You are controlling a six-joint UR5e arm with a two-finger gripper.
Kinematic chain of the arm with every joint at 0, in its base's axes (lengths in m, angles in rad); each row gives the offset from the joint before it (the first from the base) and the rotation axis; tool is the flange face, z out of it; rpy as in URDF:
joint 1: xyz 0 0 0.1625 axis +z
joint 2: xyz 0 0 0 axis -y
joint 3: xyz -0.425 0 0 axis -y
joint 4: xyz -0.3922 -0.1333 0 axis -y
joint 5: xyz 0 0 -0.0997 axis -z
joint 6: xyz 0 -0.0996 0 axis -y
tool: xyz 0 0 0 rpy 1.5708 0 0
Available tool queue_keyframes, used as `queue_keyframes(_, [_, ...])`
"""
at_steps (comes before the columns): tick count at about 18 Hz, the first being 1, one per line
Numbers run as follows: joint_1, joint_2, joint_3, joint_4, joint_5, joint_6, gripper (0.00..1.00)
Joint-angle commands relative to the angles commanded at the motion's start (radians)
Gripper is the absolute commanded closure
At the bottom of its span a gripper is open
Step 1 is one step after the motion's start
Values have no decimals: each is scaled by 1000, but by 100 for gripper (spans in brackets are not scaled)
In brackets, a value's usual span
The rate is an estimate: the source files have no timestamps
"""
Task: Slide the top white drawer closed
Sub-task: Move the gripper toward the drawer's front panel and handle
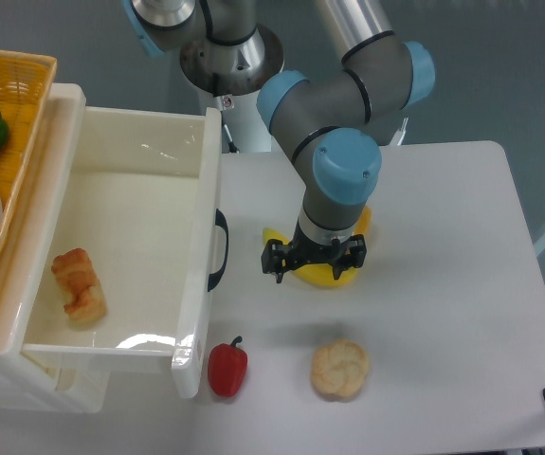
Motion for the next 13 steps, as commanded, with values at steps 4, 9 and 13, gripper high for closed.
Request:
queue_keyframes(4, [0,-9,-2,2,-3,5,0])
queue_keyframes(9, [-2,-17,-2,0,-31,2,0])
queue_keyframes(13, [-14,-17,0,3,-34,2,0])
